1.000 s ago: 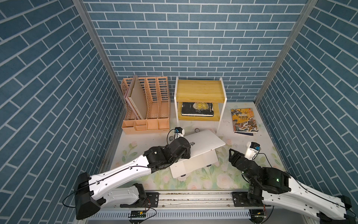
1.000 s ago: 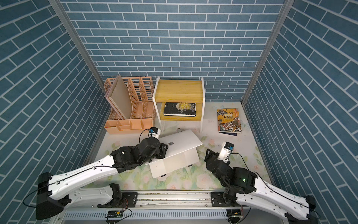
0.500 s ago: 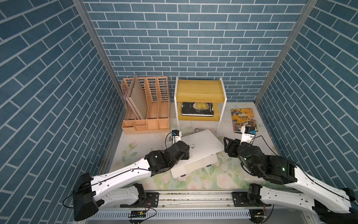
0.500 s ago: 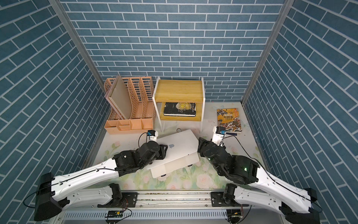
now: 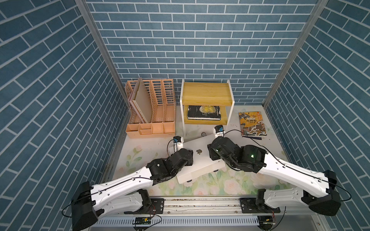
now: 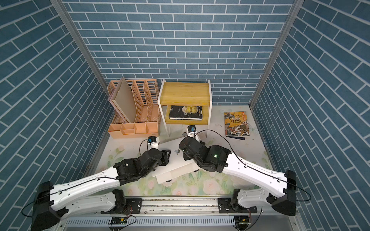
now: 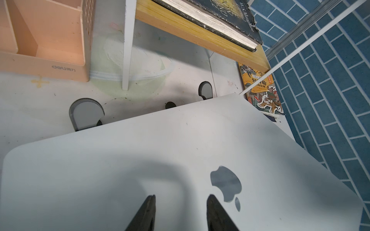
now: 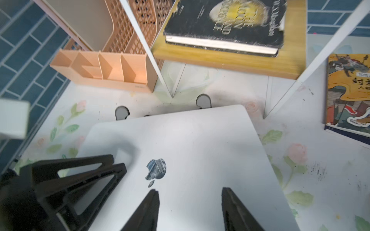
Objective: Close the laptop lid and set it aside
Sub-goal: Close the lid of the laptop.
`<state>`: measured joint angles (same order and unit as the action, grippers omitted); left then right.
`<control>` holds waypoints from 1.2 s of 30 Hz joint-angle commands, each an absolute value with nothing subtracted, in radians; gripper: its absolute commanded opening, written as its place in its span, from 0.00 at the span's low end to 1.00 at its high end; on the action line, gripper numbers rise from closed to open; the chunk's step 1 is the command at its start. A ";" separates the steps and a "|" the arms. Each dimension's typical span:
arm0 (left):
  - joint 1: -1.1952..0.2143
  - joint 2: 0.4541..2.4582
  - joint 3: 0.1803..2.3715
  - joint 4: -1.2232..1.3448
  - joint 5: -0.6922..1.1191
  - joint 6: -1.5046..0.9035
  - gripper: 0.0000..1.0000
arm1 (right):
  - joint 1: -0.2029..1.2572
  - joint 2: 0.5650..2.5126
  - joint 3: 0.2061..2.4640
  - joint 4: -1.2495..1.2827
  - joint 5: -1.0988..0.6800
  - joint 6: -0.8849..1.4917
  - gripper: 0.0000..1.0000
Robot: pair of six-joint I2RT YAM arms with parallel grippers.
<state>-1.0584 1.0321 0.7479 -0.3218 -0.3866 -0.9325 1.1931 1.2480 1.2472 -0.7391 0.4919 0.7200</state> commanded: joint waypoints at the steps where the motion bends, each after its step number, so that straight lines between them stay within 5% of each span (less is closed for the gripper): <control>1: -1.068 1.028 0.704 -0.395 -0.387 -0.949 0.48 | 1.196 1.271 1.241 -0.731 0.423 0.682 0.52; 14: -1.067 0.906 0.609 -0.293 -0.425 -1.000 0.54 | 1.198 1.336 1.130 -0.700 0.343 0.714 0.51; 23: -1.066 0.778 0.553 -0.268 -0.509 -1.024 0.79 | 1.197 1.342 1.037 -0.629 0.327 0.726 0.51; 36: -1.066 0.672 0.471 -0.277 -0.579 -1.058 0.90 | 1.179 1.359 0.895 -0.425 0.325 0.692 0.55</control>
